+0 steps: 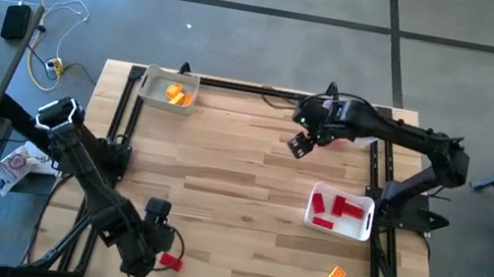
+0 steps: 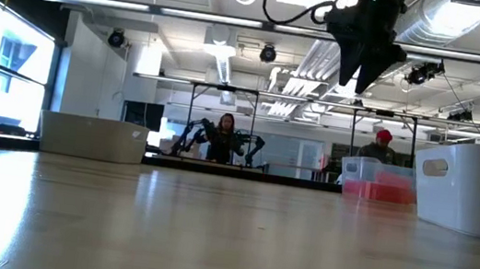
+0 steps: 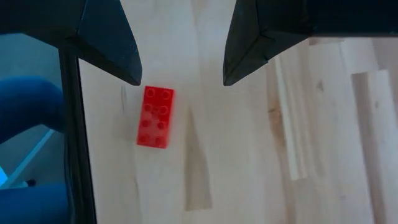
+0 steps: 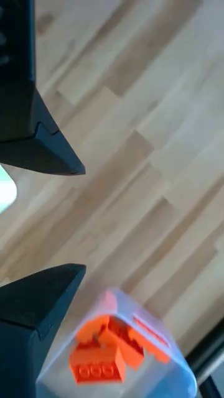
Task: Sort & place blocks by color
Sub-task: Put the red block into the white bin
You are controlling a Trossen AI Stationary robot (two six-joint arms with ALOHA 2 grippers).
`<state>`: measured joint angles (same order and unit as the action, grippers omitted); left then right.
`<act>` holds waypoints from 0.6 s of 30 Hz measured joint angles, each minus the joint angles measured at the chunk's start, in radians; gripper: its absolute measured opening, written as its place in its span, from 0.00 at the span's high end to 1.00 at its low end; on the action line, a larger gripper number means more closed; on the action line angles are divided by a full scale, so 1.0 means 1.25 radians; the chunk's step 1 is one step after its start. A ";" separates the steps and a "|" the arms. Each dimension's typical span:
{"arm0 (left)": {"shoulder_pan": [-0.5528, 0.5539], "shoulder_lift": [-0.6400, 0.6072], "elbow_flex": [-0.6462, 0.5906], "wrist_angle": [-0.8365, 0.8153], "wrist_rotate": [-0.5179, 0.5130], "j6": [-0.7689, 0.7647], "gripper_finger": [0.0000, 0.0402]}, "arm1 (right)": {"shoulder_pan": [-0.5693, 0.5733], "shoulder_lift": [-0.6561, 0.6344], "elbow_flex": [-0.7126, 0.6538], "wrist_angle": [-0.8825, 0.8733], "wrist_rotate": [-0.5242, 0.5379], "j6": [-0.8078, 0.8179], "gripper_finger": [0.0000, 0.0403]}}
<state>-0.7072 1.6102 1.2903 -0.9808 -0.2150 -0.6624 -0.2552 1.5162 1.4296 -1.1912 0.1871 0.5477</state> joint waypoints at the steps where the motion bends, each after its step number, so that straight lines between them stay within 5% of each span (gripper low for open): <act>1: -0.007 0.008 0.000 0.008 -0.002 0.001 0.47 | 0.013 0.000 0.000 0.000 0.000 0.012 0.43; 18: -0.039 0.128 0.000 0.126 -0.020 0.039 0.47 | 0.186 0.000 0.000 0.006 0.038 0.138 0.43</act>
<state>-0.7555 1.7702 1.2903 -0.8228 -0.2400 -0.6140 -0.0229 1.5166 1.4296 -1.1831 0.2350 0.7205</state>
